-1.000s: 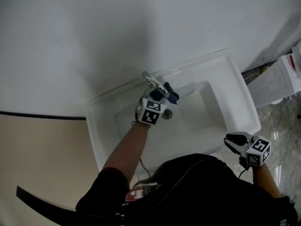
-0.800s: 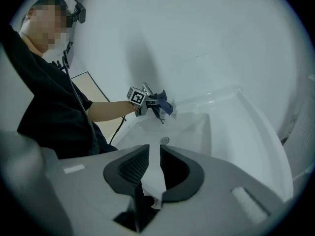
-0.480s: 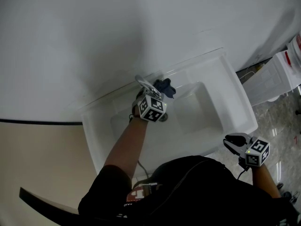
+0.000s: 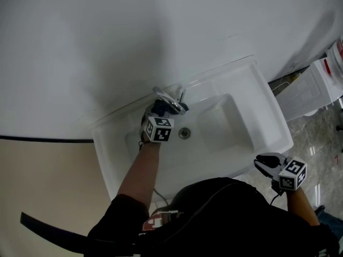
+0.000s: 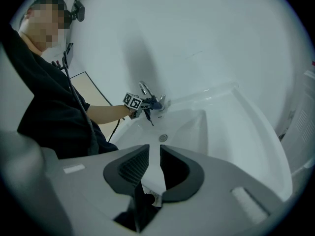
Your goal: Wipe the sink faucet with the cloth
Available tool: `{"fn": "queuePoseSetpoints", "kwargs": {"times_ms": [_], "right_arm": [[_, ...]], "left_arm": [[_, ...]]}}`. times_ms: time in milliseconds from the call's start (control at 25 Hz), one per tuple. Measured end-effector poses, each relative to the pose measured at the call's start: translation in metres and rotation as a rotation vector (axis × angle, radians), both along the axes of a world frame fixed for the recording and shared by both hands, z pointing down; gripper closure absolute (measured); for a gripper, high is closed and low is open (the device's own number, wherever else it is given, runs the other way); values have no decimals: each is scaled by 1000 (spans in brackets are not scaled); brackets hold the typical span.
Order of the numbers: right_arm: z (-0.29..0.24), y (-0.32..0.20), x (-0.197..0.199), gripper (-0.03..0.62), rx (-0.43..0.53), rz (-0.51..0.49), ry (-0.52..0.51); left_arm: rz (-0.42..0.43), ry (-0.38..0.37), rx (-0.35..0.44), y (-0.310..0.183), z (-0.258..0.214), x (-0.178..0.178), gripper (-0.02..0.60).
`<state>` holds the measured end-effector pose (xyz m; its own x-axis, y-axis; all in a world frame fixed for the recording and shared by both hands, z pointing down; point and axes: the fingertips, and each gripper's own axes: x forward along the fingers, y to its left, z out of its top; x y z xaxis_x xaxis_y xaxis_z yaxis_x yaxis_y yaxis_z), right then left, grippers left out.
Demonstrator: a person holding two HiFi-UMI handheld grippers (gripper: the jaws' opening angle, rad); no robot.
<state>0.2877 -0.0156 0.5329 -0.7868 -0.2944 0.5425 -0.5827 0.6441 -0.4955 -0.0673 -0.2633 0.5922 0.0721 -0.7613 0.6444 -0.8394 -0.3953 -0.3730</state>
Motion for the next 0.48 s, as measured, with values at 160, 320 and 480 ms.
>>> {"fn": "queuePoseSetpoints", "kwargs": {"times_ms": [160,320,480], "right_arm": [[-3,-1,-13,531,-9,-6,5],[-5,-2,-23,531,-7,-33,7],[-4,-1,-24,531,0,-37,4]], "left_arm": [[-15,-165,6,-6,3,0,495],[-10,-316,30,-6,5,0,494],[97,-401,36,0,9,13,494]]}}
